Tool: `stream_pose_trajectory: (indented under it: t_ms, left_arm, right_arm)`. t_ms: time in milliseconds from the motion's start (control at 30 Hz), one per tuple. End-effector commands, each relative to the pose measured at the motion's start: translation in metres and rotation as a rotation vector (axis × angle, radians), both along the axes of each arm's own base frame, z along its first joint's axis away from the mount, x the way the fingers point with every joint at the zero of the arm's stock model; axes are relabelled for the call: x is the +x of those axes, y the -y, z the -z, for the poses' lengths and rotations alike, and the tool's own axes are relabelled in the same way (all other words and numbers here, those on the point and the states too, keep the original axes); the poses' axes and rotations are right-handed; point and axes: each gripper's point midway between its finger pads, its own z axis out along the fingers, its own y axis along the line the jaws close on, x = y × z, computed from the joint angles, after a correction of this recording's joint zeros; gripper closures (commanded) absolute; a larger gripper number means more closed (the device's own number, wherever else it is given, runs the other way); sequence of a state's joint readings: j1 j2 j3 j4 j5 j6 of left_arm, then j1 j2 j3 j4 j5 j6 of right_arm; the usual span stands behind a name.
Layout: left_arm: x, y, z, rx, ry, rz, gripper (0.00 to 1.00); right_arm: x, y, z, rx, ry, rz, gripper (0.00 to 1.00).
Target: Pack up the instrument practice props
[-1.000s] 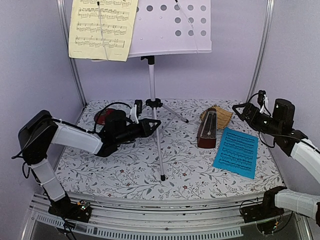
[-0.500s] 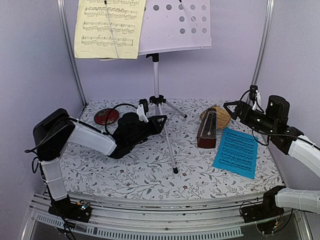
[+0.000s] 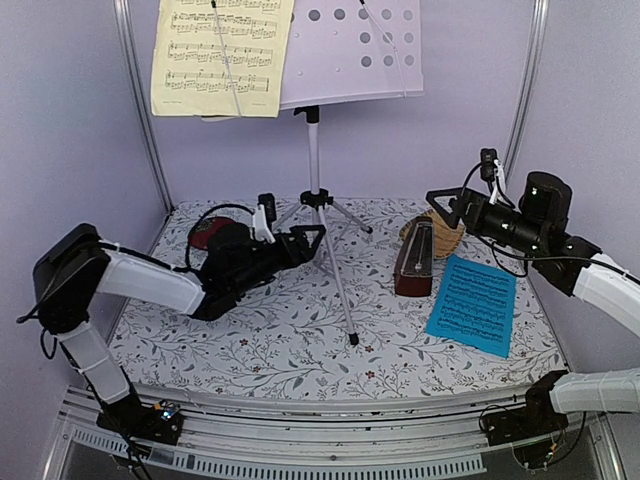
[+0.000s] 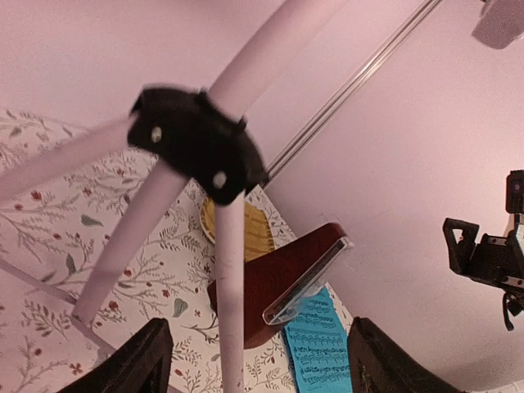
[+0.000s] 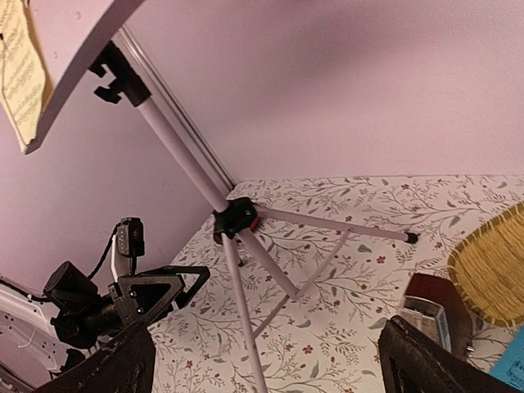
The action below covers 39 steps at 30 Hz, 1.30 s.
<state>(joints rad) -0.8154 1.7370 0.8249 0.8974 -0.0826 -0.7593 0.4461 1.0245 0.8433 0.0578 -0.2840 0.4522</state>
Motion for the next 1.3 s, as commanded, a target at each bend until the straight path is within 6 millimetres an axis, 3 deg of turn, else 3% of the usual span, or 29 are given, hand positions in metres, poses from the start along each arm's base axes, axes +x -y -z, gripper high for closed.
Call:
stream_pose_trajectory:
  t_ms: [0, 133, 200, 367, 400, 533, 667, 767, 1033, 1133, 1267]
  left_arm:
    - [-0.008, -0.049, -0.026, 0.046, 0.069, -0.019, 0.23]
    - [-0.010, -0.117, -0.028, 0.076, 0.065, -0.082, 0.22]
    - [-0.004, -0.162, -0.038, 0.090, 0.065, -0.150, 0.21]
    - [-0.020, -0.220, -0.092, 0.174, 0.152, -0.178, 0.20]
    - [-0.026, -0.223, -0.111, 0.182, 0.187, -0.156, 0.18]
    - [-0.049, -0.219, -0.153, 0.170, 0.242, 0.034, 0.16]
    - [-0.063, -0.204, -0.176, 0.135, 0.265, 0.182, 0.18]
    - [-0.068, -0.205, -0.191, 0.136, 0.305, 0.180, 0.18]
    - [-0.086, -0.207, -0.226, 0.134, 0.396, 0.187, 0.25]
    - [-0.093, -0.208, -0.237, 0.142, 0.436, 0.181, 0.33]
    - [-0.095, -0.218, -0.257, 0.188, 0.499, 0.091, 0.28]
  right_arm:
    - [-0.015, -0.033, -0.037, -0.012, 0.092, -0.126, 0.04]
    - [-0.031, -0.083, -0.058, -0.049, 0.129, -0.268, 0.09]
    - [-0.037, -0.108, -0.071, -0.061, 0.151, -0.333, 0.12]
    - [-0.053, -0.162, -0.119, -0.054, 0.243, -0.464, 0.20]
    - [-0.054, -0.168, -0.134, -0.041, 0.269, -0.478, 0.21]
    - [-0.041, -0.184, -0.172, 0.019, 0.293, -0.469, 0.27]
    - [-0.026, -0.208, -0.197, 0.054, 0.289, -0.500, 0.28]
    - [-0.010, -0.223, -0.210, 0.071, 0.281, -0.491, 0.29]
    - [0.011, -0.241, -0.232, 0.168, 0.306, -0.507, 0.37]
    - [0.007, -0.245, -0.231, 0.187, 0.303, -0.555, 0.38]
    - [-0.002, -0.250, -0.220, 0.167, 0.294, -0.595, 0.36]
